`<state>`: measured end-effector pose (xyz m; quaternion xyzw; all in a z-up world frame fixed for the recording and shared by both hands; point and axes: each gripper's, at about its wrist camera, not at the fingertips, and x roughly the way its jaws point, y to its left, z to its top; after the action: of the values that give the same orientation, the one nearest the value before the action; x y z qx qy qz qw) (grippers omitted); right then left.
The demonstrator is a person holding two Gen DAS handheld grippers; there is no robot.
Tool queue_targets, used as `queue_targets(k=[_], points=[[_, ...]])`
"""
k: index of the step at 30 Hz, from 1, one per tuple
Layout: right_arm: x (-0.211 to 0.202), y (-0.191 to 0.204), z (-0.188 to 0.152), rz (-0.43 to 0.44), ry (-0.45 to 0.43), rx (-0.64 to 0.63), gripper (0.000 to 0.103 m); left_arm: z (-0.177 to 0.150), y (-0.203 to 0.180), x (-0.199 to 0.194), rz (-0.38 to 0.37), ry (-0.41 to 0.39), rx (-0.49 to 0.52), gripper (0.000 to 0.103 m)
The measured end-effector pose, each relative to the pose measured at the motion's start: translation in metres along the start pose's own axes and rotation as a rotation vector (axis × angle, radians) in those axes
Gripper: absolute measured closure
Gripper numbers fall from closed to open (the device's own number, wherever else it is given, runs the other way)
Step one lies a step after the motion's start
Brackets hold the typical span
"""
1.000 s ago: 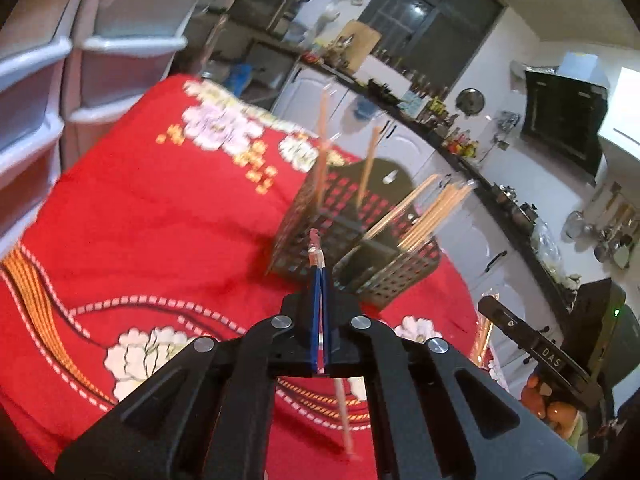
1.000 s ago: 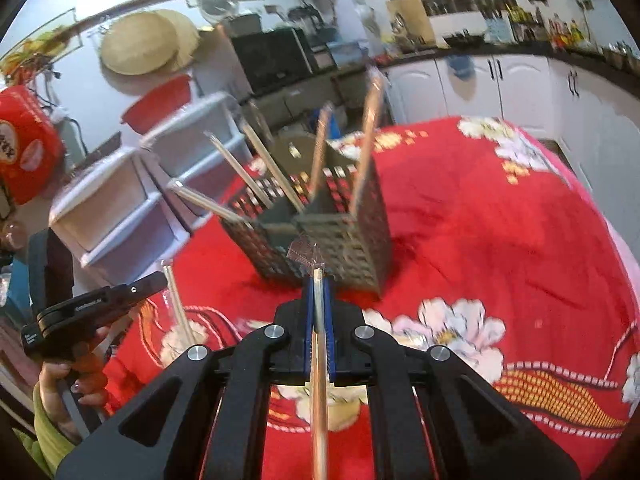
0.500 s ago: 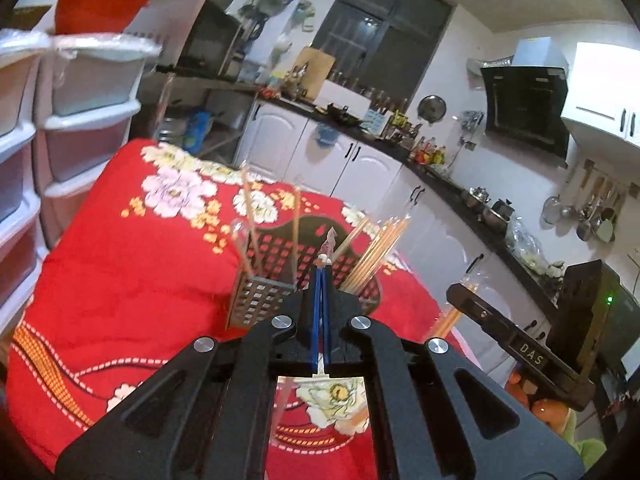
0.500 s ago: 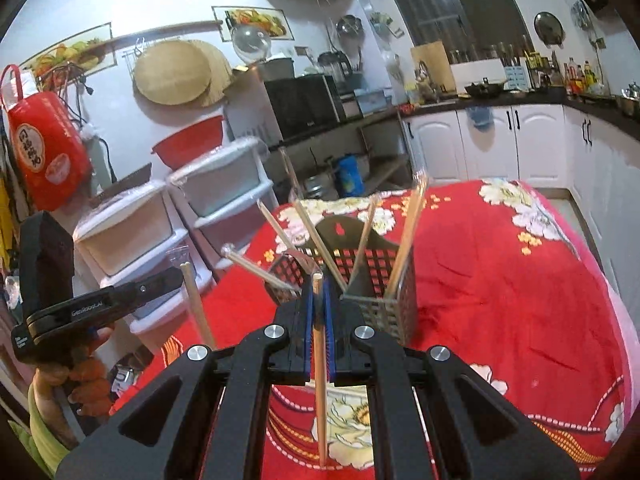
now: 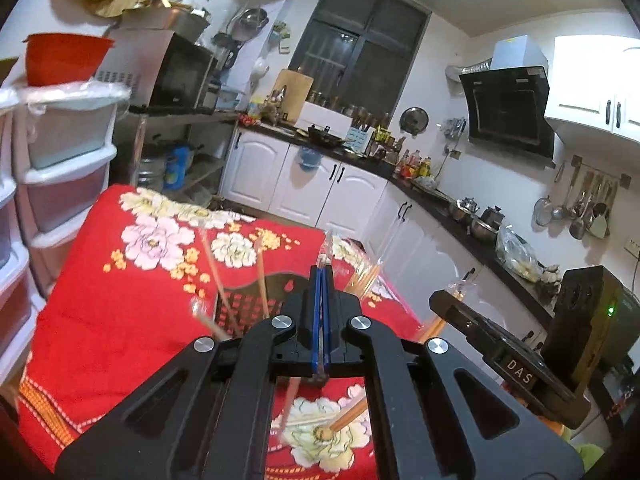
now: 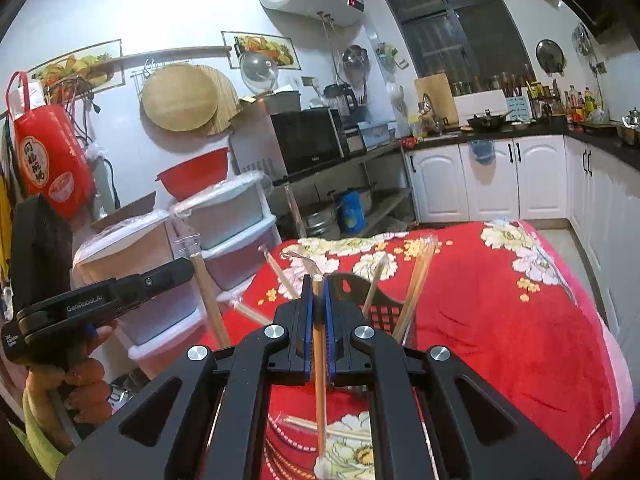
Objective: Organize utensils
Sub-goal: 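Lift both held chopsticks and carry them over the grey caddy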
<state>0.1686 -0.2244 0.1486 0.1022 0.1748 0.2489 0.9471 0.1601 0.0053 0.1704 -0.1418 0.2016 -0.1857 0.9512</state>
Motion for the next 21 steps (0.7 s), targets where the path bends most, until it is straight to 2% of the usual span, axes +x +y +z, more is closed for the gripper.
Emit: queue_targets(k=[15, 21], points=[[0.008, -0.004, 0.047, -0.018, -0.119, -0.005, 0.098, 0.049, -0.027, 0.027, 0.021, -0.095, 0.052, 0.103], [0.014, -0.009, 0.06, -0.046, -0.172, -0.014, 0.098, 0.053, -0.028, 0.049, 0.022, -0.106, 0.044, 0.103]])
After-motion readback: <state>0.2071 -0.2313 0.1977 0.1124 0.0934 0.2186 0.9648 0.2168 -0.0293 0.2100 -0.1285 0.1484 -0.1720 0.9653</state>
